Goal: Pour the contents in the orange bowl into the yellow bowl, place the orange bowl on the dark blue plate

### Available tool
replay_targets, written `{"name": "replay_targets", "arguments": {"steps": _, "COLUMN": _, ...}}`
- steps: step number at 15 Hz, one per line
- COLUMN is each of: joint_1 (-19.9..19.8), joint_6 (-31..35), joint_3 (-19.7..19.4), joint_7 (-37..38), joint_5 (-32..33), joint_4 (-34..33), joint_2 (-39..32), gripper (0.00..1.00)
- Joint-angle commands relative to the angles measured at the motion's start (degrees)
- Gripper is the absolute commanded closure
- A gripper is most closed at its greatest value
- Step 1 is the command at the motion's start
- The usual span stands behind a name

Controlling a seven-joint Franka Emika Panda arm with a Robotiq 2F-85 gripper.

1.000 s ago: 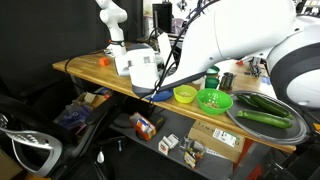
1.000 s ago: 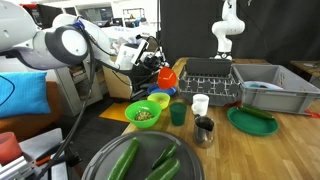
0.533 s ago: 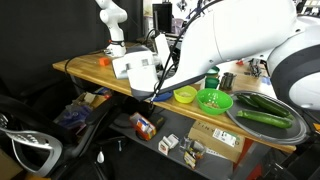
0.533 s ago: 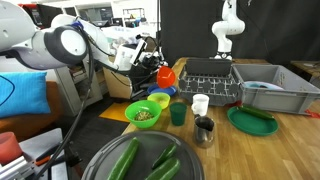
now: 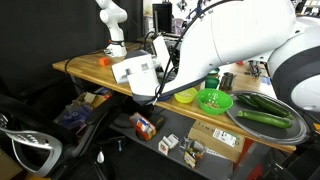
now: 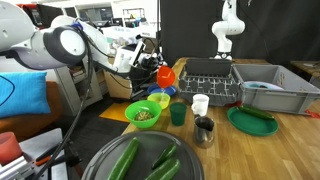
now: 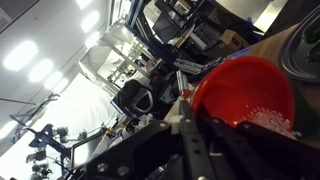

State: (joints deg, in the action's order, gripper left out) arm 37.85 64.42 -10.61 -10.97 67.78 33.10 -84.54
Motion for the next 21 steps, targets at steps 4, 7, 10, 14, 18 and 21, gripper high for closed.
{"name": "replay_targets", "arguments": {"steps": 4, "joint_1": 1.04, "joint_6": 0.77, "joint_3": -0.14, "joint_7": -1.42, "joint_5": 4.25, "joint_4": 1.98, "joint_2": 0.0, "gripper": 0.98}}
{"name": "replay_targets", "arguments": {"steps": 7, "joint_1": 1.26, "joint_6": 0.94, "joint_3": -0.03, "joint_7": -1.46, "joint_5": 5.8, "joint_4": 2.46, "joint_2": 0.0, "gripper": 0.98}}
{"name": "replay_targets", "arguments": {"steps": 10, "joint_1": 1.29, "joint_6": 0.94, "joint_3": 0.1, "joint_7": -1.56, "joint_5": 6.95, "joint_4": 2.74, "joint_2": -0.01, "gripper": 0.98}}
{"name": "replay_targets", "arguments": {"steps": 14, "joint_1": 1.04, "joint_6": 0.99, "joint_3": 0.54, "joint_7": -1.76, "joint_5": 7.56, "joint_4": 2.88, "joint_2": 0.0, "gripper": 0.98}}
{"name": "replay_targets", "arguments": {"steps": 18, "joint_1": 0.69, "joint_6": 1.82, "joint_3": 1.51, "joint_7": -3.0, "joint_5": 6.85, "joint_4": 2.77, "joint_2": -0.01, "gripper": 0.98}}
{"name": "replay_targets", "arguments": {"steps": 21, "joint_1": 0.62, "joint_6": 2.18, "joint_3": 1.86, "joint_7": -3.86, "joint_5": 6.83, "joint_4": 3.18, "joint_2": -0.01, "gripper": 0.98}}
